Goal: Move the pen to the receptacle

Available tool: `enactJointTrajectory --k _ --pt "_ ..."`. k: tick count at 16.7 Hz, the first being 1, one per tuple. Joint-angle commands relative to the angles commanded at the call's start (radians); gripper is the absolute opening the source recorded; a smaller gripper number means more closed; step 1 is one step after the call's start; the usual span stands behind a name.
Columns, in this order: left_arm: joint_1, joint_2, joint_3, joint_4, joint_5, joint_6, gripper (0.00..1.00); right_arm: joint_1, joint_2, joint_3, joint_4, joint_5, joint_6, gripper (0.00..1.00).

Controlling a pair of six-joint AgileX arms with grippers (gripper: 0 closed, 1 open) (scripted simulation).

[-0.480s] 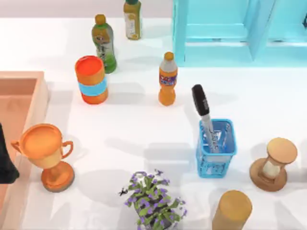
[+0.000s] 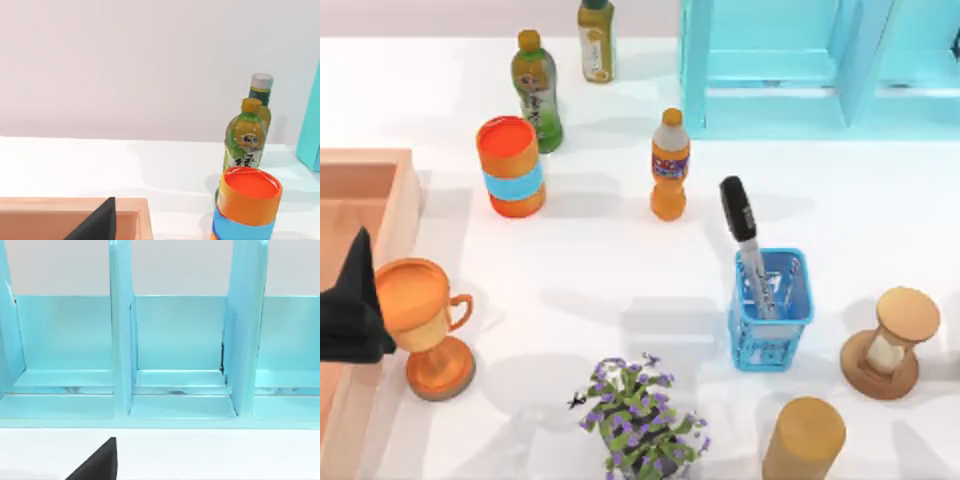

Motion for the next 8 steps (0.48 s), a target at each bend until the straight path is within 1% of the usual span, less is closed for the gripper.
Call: enactJointTrajectory --k 3,8 --pt "-0.149 0.246 0.059 0.167 -0.028 -0.081 1.0 0.0 0.0 0.0 0.0 0.0 0.0 1.0" --pt "-0.425 0.762 0.176 0.495 -0.092 -0.243 1.0 0.0 0.0 0.0 0.0 0.0 0.0 1.0"
